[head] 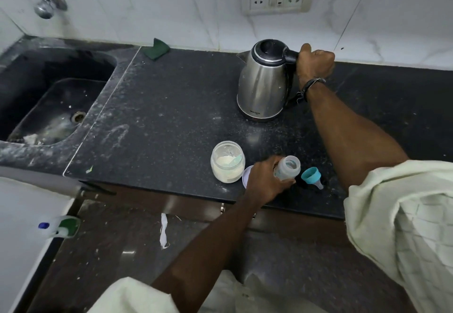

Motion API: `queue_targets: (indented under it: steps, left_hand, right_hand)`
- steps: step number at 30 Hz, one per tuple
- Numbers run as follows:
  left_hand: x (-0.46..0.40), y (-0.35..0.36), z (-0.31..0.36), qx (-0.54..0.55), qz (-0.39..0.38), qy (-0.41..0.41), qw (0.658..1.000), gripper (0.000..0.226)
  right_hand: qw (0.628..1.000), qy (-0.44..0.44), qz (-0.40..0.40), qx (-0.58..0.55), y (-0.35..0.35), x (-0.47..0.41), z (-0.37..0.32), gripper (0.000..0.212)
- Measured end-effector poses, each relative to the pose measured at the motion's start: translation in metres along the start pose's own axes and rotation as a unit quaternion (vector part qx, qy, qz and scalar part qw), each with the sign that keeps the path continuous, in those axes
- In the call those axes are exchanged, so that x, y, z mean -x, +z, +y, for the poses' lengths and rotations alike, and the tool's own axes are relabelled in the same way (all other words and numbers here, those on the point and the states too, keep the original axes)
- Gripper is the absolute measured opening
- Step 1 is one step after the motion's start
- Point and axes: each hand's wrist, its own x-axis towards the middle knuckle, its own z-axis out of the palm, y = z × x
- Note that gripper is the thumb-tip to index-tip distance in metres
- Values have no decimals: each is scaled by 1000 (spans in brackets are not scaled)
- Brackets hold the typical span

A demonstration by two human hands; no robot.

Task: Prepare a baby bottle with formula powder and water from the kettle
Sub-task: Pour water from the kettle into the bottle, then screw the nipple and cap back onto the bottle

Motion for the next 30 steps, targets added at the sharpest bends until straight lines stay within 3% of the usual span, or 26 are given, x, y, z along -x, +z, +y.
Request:
queue_targets:
  steps: [4,15,20,24,30]
  left_hand:
    - [1,-1,1,2,-3,8,1000,60]
    - [1,1,2,10,-9,5,1000,60]
    - [2,3,0,8,-10,10,1000,60]
    - [1,3,-3,3,-19,7,1000,60]
    - [-2,6,-4,7,-13,-2,1000,59]
  right_hand:
    - [1000,2,-4,0,-3,-2,0,41]
    - [988,-47,-124,81,-34,3,-1,33]
    - [990,-117,-38,71,-76,21,19,22]
    - [972,-115,-122,164,-109,45,46,13]
    - [897,-95,-273,336,-149,73,79,20]
